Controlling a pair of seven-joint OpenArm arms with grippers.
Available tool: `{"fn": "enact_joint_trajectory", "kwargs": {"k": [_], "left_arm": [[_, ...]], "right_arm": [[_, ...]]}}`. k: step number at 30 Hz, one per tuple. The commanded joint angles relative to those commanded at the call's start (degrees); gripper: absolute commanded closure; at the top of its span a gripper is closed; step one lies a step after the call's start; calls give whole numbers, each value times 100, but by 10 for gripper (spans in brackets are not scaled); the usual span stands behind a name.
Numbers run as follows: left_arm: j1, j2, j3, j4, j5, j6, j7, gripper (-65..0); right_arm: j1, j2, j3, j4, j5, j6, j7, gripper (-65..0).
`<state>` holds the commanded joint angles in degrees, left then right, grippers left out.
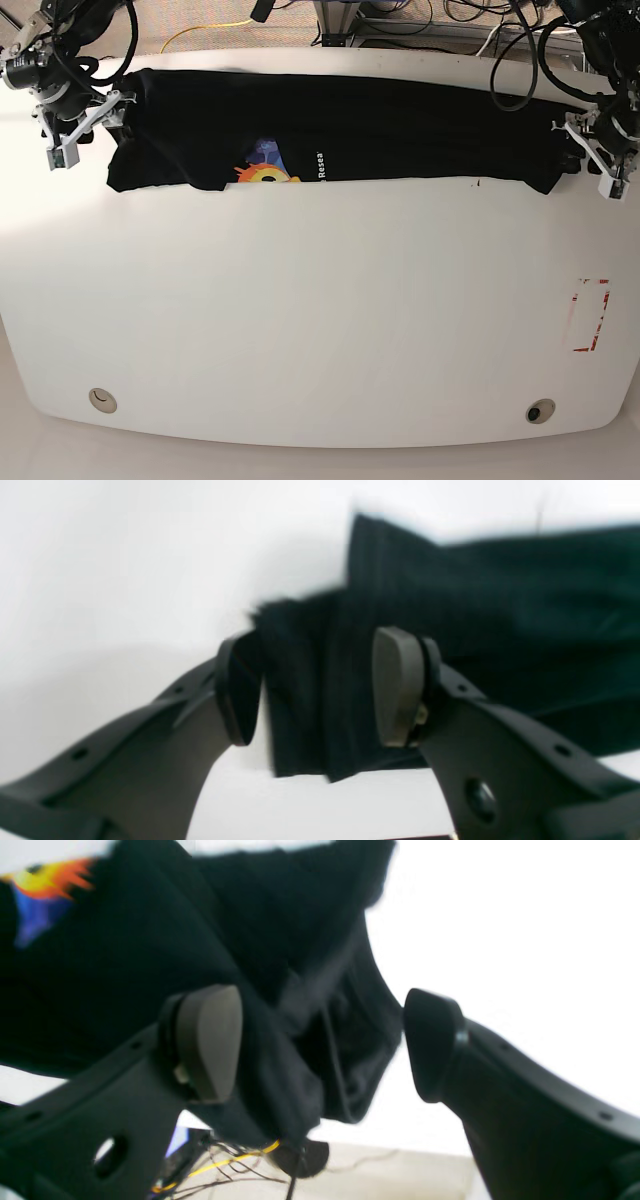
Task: Fold the T-shirt properly
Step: 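Pull the folded shirt edge outward with both grippers to straighten it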
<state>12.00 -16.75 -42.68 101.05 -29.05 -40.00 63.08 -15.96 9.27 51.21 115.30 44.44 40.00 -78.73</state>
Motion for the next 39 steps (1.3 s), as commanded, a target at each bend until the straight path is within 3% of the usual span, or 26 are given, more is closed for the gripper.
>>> {"fn": "enact_joint_trajectory", "kwargs": {"k": [6,11,13,18,21,28,35,39], "left_arm": [[-79,264,-220,404,-176,0,123,-325],[-44,580,123,387,273,0,114,-325],[-35,659,220,378,501,0,105,-325],[-44,809,264,-105,1152,0,79,-325],[-158,791,237,-545,1354,0,44,-325],[-378,774,281,-1257,1389,0,-422,-325],[-765,563,659,-1749,1451,0,-466,-325],[-826,545,730,-1644,1424,0,-422,-326]], "right_arm": [[-88,-97,-193,-9,782,0,-18,-482],[-149,-378,-721,-44,791,0,-18,-471],[-229,-475,-756,-114,703,0,-9,-430],[-114,-677,-809,-378,-44,0,18,-222],[-26,-677,-976,-686,-598,0,26,-174],[185,-158,-1442,-1626,-1284,0,888,-173],[703,352,-1547,-2734,-1319,0,1407,-173],[958,527,-1547,-2927,-1319,0,1451,-173]]}}
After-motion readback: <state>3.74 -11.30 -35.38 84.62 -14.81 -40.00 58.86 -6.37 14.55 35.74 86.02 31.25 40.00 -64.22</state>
